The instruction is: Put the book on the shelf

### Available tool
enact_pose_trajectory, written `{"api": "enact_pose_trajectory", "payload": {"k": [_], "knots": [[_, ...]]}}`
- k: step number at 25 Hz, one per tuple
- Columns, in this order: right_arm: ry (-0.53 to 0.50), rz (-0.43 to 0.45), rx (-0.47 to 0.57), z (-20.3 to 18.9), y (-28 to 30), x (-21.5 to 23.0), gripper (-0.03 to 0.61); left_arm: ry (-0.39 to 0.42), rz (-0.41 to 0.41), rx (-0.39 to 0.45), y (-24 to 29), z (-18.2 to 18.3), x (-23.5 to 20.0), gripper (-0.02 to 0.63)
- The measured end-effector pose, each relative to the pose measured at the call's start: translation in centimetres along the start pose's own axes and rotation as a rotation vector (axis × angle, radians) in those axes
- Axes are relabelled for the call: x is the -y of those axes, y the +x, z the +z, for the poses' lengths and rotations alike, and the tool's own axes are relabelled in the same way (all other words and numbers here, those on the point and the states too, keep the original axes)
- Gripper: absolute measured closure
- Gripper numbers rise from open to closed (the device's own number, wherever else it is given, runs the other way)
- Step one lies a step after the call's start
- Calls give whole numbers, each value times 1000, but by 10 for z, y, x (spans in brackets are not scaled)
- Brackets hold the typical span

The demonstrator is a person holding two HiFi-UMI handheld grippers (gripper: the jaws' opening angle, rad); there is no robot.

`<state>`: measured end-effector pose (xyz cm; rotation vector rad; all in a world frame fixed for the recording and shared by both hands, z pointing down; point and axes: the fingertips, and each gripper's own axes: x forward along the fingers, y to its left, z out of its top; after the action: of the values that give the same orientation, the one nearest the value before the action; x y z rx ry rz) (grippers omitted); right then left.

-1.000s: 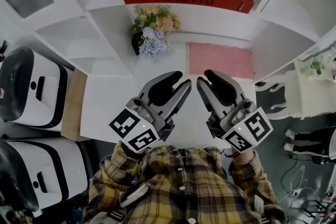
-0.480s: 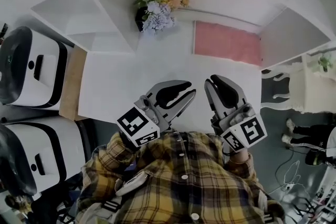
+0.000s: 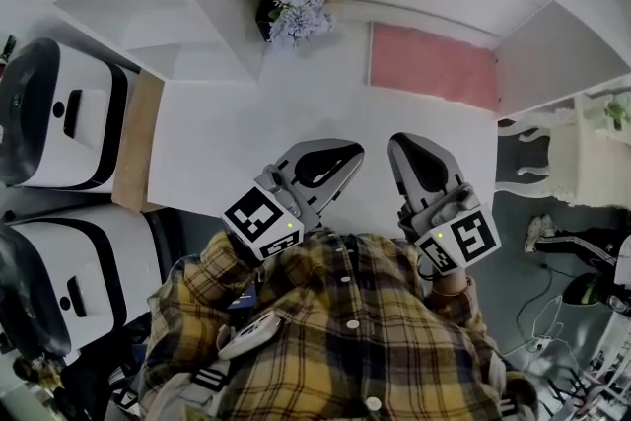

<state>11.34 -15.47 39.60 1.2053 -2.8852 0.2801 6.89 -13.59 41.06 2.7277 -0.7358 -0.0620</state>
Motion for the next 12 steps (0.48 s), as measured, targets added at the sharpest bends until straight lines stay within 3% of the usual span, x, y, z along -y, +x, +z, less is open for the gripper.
{"api": "enact_pose_trajectory", "payload": {"k": [12], "knots": [[-20, 40, -7, 3, 3, -5, 561, 54, -25, -27, 8, 4, 4, 594]]}}
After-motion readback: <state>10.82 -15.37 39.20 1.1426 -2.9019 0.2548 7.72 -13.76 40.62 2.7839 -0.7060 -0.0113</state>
